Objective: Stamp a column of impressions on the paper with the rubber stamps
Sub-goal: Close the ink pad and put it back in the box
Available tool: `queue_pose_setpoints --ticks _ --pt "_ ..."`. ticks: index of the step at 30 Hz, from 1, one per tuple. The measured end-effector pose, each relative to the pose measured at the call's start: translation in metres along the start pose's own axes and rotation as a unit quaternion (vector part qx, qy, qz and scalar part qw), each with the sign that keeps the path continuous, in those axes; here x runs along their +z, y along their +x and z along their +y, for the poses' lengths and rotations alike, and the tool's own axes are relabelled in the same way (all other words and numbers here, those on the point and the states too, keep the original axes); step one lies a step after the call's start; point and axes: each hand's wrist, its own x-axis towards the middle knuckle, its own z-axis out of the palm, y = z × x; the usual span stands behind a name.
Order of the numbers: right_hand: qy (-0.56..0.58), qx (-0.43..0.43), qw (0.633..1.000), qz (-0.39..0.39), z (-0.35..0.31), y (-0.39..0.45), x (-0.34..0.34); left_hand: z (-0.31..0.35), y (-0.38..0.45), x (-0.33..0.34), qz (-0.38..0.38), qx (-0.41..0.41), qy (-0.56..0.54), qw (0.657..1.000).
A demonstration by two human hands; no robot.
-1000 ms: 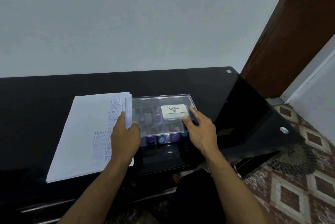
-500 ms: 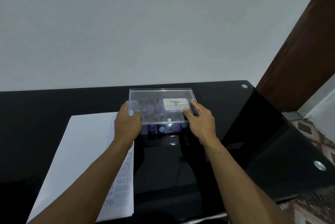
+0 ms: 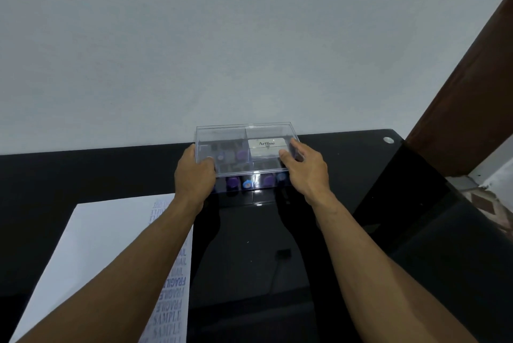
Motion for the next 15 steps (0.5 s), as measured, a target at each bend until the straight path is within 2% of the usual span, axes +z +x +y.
queue_pose_setpoints --ticks 15 --pt "-0.004 -0.009 1.000 -0.007 0.003 0.025 0.007 -0.001 0.022 0.007 -0.017 0.005 0.004 1.000"
